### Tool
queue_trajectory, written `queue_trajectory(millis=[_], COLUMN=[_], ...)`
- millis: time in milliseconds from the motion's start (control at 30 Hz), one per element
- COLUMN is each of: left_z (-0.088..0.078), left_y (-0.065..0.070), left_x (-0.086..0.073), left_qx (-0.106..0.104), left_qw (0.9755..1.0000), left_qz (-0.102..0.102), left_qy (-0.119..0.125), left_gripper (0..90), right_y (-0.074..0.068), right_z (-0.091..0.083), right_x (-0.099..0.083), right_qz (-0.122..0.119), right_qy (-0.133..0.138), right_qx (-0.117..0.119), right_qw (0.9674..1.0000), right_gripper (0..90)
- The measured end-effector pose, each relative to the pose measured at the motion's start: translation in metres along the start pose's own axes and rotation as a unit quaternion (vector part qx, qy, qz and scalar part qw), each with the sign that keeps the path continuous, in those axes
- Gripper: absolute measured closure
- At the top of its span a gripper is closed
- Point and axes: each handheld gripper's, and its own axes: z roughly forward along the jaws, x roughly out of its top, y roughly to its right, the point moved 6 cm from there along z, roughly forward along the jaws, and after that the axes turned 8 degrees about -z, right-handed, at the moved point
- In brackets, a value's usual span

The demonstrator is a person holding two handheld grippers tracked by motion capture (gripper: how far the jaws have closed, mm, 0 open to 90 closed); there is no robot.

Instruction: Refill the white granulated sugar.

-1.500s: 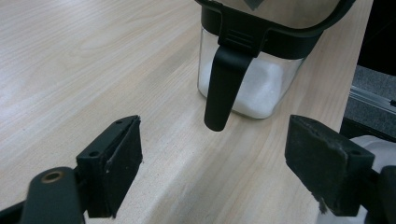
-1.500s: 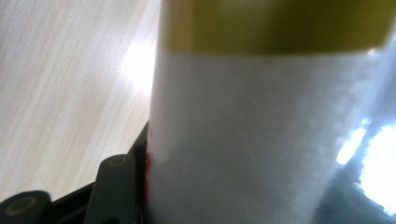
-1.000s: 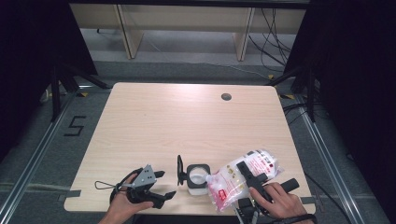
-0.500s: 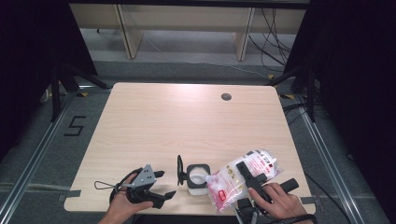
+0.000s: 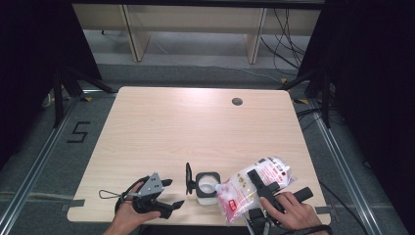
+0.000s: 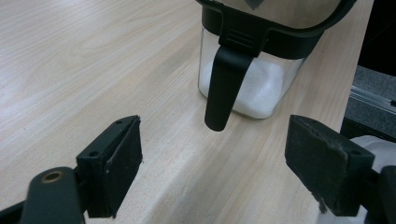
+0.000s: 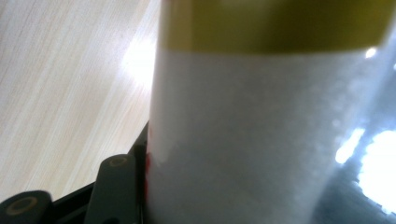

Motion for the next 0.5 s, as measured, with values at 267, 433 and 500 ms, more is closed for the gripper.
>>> queue_trajectory(millis=[267,433,500], left_z=[-0.0002,0.0003,0.0], left_y=[-0.0006,-0.0014,-0.0002], left_x=[0.0003,0.0011,0.0005], left_qx=[0.0,-0.003,0.0], left_qw=[1.0,0.9999,1.0], left_qz=[0.001,0.01,-0.001], left_qy=[0.0,0.001,0.0], left_gripper=[18.7,18.7,18.7], right_y=[-0.0008,0.0,0.0002], right_z=[0.0004,-0.0003,-0.0004], right_x=[-0.0002,0.0,-0.0003], right_qz=[-0.001,-0.006,-0.005], right_qy=[-0.004,-0.006,-0.007], right_qx=[0.002,0.003,0.004], right_qw=[1.0,1.0,1.0], right_gripper=[46.6,46.7,46.7])
